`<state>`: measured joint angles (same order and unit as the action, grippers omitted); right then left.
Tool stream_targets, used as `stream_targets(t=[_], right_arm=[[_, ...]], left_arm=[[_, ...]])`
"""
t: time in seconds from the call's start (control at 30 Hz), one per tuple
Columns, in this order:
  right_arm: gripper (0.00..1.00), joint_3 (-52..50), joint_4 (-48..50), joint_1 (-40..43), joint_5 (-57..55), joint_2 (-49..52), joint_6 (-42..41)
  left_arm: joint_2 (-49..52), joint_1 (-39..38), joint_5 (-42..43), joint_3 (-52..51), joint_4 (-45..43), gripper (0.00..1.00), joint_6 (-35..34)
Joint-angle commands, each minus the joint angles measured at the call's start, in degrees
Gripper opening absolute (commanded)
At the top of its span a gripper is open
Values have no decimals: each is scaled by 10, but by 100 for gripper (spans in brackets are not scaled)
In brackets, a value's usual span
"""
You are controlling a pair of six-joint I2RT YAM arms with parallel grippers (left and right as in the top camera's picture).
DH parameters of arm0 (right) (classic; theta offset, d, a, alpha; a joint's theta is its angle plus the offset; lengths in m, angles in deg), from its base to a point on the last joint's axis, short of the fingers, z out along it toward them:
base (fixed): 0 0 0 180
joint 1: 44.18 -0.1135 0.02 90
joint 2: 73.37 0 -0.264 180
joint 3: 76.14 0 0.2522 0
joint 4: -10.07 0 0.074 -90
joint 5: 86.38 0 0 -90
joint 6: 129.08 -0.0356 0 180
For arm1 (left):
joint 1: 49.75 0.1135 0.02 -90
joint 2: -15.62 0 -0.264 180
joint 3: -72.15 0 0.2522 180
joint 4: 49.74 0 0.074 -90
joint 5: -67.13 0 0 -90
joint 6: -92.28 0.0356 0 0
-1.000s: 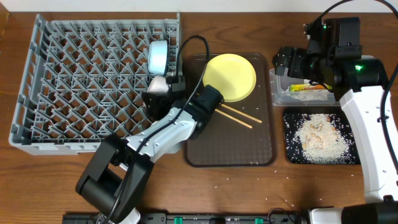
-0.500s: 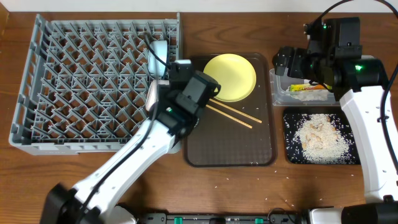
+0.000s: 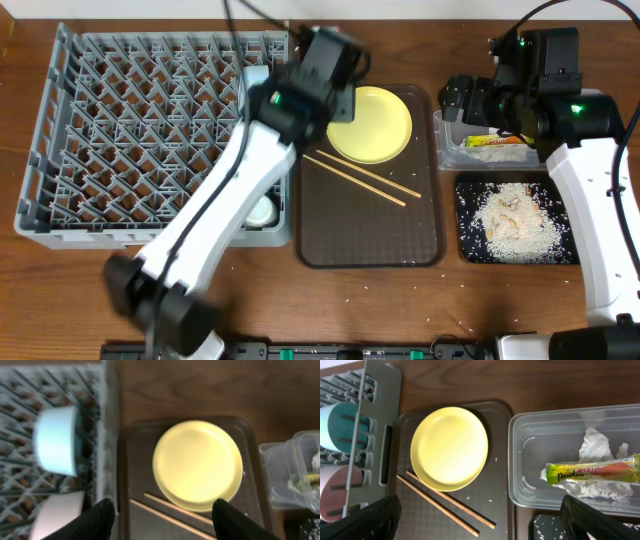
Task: Sort waste into correct bins and load items into the dishwasher
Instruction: 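Open the left gripper and move it right to the yellow plate, then grasp the yellow plate's rim with the left gripper and tilt it up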
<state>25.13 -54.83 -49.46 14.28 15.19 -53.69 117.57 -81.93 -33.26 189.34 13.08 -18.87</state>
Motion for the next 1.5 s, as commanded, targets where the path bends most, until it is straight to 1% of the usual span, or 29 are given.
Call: stream_targets(t=[0.0,0.17,0.37,0.43,0.5,0.9,1.13,1.3,1.47], right_arm=[[99,5,1,-4,-1,2,3],[99,5,1,-4,-1,2,3],[99,5,1,-4,-1,2,3],[99,5,1,-4,-1,2,3],[99,5,1,-4,-1,2,3],[99,5,1,-4,-1,2,3],[99,5,1,-4,-1,2,3],[99,5,1,-4,-1,2,3],[99,5,1,-4,-1,2,3]], left_arm=[[74,18,81,64,36,64,-3],[133,56,158,65,36,64,-18],[202,93,214,65,23,62,-17],[225,94,216,65,15,59,-16],[243,92,218,65,7,59,-16],[304,86,217,65,-42,59,-17],[318,86,197,63,-49,58,-36],[318,86,196,58,-63,57,-36],[318,85,196,43,-78,57,-61]])
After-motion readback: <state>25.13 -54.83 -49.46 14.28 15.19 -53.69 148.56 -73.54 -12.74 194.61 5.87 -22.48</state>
